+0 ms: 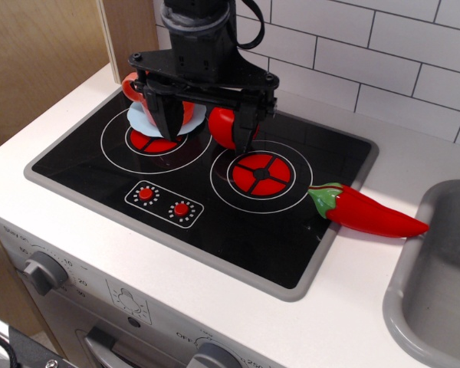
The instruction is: Take cup off plate
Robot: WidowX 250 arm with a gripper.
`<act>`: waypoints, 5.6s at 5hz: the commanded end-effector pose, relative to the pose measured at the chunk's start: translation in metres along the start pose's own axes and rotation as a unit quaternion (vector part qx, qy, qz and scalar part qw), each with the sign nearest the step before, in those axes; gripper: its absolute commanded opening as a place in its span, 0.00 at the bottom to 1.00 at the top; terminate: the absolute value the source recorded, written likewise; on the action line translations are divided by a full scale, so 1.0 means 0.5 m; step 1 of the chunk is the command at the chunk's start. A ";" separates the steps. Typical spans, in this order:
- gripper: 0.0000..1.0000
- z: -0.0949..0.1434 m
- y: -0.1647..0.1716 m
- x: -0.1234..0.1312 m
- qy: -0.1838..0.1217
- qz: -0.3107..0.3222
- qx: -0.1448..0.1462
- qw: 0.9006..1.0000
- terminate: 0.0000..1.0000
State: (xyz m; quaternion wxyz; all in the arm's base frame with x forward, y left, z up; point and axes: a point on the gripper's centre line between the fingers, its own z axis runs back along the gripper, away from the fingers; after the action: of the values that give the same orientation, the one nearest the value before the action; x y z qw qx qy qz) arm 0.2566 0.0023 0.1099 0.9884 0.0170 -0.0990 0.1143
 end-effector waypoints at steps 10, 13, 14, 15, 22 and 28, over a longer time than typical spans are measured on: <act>1.00 -0.023 0.234 0.197 -0.022 -0.550 -0.077 0.832 0.00; 1.00 -0.048 0.224 0.200 -0.035 -0.600 -0.092 0.794 0.00; 1.00 -0.065 0.219 0.196 -0.016 -0.613 -0.104 0.783 0.00; 1.00 -0.077 0.217 0.180 -0.012 -0.632 -0.091 0.770 0.00; 0.00 -0.015 0.183 0.174 -0.039 -0.594 -0.082 0.800 0.00; 0.00 -0.046 0.051 -0.010 -0.018 -0.653 -0.114 0.748 0.00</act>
State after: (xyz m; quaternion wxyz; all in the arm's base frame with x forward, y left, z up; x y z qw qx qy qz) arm 0.2433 0.0360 0.0758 0.8152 -0.0481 -0.0845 -0.5710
